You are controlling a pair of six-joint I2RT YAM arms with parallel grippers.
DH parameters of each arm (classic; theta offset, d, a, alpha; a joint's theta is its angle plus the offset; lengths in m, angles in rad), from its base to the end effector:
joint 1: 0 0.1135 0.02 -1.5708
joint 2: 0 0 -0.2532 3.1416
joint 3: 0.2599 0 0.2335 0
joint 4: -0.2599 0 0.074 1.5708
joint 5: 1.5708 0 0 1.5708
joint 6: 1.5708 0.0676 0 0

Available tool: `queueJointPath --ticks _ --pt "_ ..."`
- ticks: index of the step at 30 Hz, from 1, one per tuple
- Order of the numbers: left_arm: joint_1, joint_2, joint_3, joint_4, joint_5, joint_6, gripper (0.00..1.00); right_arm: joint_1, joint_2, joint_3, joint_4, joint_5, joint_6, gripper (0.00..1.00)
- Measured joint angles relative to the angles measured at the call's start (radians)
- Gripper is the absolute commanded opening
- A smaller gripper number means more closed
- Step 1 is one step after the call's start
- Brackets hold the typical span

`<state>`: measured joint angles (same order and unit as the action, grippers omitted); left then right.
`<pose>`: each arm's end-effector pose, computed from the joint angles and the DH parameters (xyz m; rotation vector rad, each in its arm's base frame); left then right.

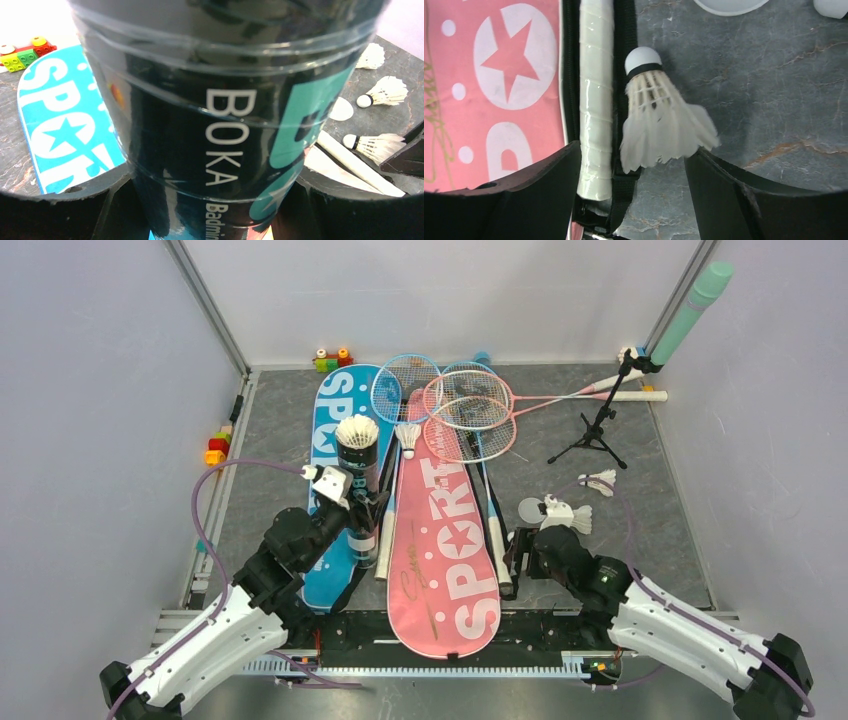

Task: Pack up the badminton gear
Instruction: Pick up the shuttlecock at the center of the board, then place the shuttlecock at the shuttle tube.

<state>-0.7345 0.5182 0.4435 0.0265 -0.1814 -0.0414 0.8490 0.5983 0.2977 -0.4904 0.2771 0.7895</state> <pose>0.1342 -0.1048 0.2751 0.4210 1.5819 -0.4506 0.1076 0.0942 0.1478 0.0653 2.3755 0.4865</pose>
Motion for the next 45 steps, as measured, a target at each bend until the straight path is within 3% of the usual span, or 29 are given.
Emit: queueJointPath --ticks 7,13,14,22,25,28,33,37,45 --pt "0.0 0.001 0.0 0.001 0.0 0.0 0.09 0.0 0.03 -0.086 0.166 0.118 0.029 0.47" --pt "0.0 0.011 0.0 0.006 0.0 0.0 0.09 0.0 0.065 -0.106 0.274 0.199 0.031 0.03" --pt "0.0 0.011 0.0 0.006 0.0 0.0 0.09 0.0 0.062 -0.106 0.288 0.206 0.025 0.0" --pt "0.0 0.016 0.0 0.009 0.001 0.001 0.09 0.0 -0.057 -0.083 0.357 0.224 -0.132 0.0" --pt "0.0 0.022 0.0 0.014 0.024 0.009 0.07 0.0 -0.051 0.017 0.343 0.165 -0.273 0.0" --pt "0.0 0.041 0.001 0.027 0.092 0.053 0.07 0.0 0.048 0.235 0.315 0.04 -0.477 0.0" --pt "-0.001 0.111 0.044 0.009 0.245 0.267 0.02 0.0 0.274 0.631 0.223 -0.109 -0.829 0.0" --pt "-0.001 0.198 0.137 -0.083 0.27 0.499 0.02 0.0 0.385 0.863 0.086 -0.171 -1.051 0.0" --pt "0.0 0.289 0.284 -0.26 0.231 0.802 0.02 0.0 0.331 1.023 -0.121 -0.325 -1.325 0.0"
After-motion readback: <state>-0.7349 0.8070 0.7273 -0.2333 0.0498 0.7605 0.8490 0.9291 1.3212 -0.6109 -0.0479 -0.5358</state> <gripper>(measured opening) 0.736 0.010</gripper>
